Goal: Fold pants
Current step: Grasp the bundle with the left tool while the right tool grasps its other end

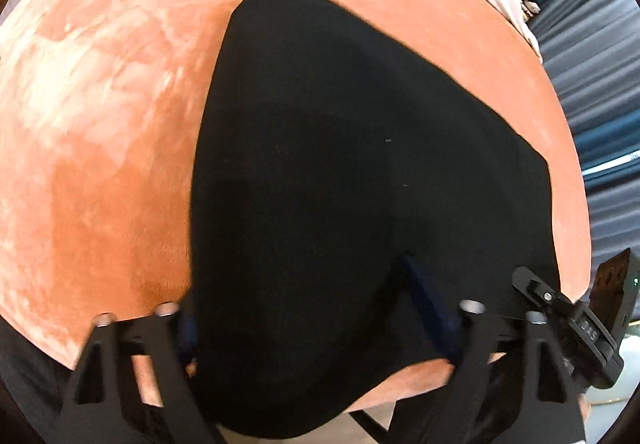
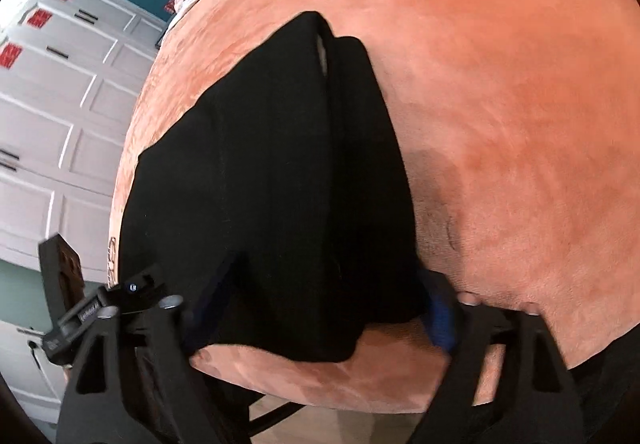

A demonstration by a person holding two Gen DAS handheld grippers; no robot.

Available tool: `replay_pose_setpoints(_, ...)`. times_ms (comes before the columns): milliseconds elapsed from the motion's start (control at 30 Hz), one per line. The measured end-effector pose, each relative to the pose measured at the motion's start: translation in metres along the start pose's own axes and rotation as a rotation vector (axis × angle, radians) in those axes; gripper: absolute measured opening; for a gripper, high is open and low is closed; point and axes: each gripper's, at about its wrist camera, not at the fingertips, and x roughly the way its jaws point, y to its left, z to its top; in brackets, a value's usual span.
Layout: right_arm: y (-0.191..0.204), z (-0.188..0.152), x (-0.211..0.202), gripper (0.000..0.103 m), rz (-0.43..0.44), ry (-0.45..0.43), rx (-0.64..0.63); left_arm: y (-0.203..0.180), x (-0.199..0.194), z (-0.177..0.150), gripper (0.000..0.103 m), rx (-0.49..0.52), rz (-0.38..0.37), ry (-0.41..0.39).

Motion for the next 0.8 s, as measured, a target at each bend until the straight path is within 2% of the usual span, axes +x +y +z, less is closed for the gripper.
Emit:
replay_pose_setpoints(33,0.002,0.0,-0.002,0.056,-0.003,-0.006,-0.007,-0.002,-0.004,0.0,0.053,0.007,0.002,-0.003)
replay_pose_setpoints(67,0.004,-0.001,-0.004,0.045,0.012,-0.005,-0.011,-0.003,-0.006,0.001,0.046,0.016,0.007,-0.007)
replay_pose_setpoints(133,0.01,-0.001,-0.008,0.039,0.005,-0.01,-0.028,-0.004,-0.014,0.005,0.032,0.027,0.015,-0.015)
replay_pose_setpoints(233,0.02,-0.004,-0.021,0.034,0.004,-0.025,-0.048,-0.009,-0.028,0.006,0.025,0.045,0.021,-0.029)
replay_pose_setpoints(333,0.025,-0.01,-0.036,0.034,0.032,-0.042,-0.057,-0.017,-0.04,0.001,0.024,0.087,0.032,-0.041)
replay_pose_setpoints(400,0.026,-0.016,-0.041,0.034,0.036,-0.036,-0.063,-0.019,-0.037,-0.003,0.025,0.102,0.05,-0.03)
replay_pose_setpoints(500,0.014,-0.023,-0.029,0.035,0.003,-0.006,-0.053,-0.024,-0.021,-0.006,0.029,0.13,0.122,-0.026)
replay_pose_setpoints(667,-0.002,-0.024,-0.018,0.047,0.033,-0.01,0.011,-0.028,-0.011,-0.007,0.048,0.14,0.203,-0.03)
replay_pose_setpoints(767,-0.005,-0.024,-0.015,0.056,0.031,-0.003,0.029,-0.022,-0.005,-0.005,0.059,0.115,0.213,-0.023)
replay_pose_setpoints(800,-0.005,-0.023,-0.016,0.058,0.037,0.0,0.04,-0.02,-0.004,-0.003,0.066,0.103,0.22,-0.023)
